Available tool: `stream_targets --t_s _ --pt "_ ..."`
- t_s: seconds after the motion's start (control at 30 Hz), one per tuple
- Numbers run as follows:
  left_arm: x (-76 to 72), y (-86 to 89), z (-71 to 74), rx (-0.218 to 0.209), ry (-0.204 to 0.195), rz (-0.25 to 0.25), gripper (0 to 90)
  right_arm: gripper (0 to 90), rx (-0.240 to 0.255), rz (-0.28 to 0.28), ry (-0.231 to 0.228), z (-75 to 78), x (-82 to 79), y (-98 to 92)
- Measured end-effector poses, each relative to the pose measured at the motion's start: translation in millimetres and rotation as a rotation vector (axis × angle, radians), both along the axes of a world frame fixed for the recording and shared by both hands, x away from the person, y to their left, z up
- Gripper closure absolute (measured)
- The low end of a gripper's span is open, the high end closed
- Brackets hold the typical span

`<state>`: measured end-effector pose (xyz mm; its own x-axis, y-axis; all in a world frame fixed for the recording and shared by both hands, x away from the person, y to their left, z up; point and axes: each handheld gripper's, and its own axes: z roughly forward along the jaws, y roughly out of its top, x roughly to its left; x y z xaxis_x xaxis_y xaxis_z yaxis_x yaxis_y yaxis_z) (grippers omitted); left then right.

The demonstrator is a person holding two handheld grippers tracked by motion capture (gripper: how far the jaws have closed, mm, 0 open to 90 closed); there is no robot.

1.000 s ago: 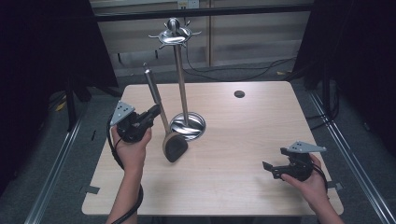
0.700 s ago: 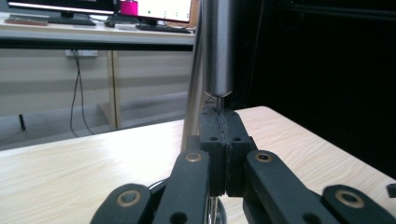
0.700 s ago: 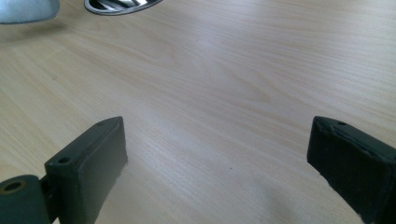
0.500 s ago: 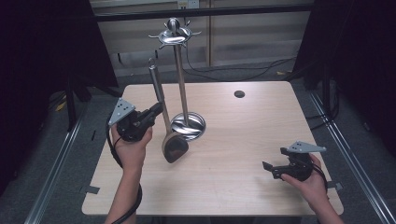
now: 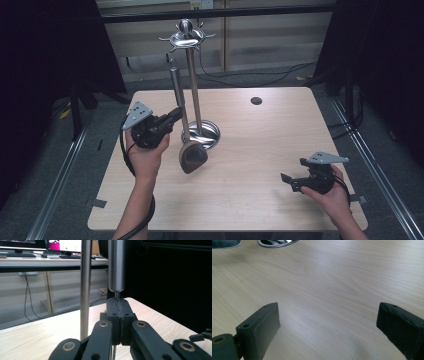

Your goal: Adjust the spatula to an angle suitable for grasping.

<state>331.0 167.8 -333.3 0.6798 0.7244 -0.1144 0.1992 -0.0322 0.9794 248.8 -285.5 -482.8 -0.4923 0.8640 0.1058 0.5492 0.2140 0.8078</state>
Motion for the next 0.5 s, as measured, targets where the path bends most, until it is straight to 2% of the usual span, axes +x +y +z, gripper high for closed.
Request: stream_targets --t_s 0.07,0.1,0.37,0.5 --pt "0.2 -3.8 0.8 -0.013 0.004 -0.009 89.6 4.4 -0.001 0.000 0.000 0.0 0.0 -0.1" --pt "1.5 -6.5 2.3 -0.006 0.002 -0.028 89.5 4.4 -0.001 0.001 0.000 0.0 -0.1 0.0" --pt "8.0 -19.7 7.3 -0.002 0.012 -0.051 89.5 4.4 0.000 0.003 -0.001 0.3 -0.3 0.2" --pt "12.1 -26.1 10.0 0.025 0.015 -0.082 89.5 4.4 0.000 0.002 -0.003 0.3 -0.3 0.2"
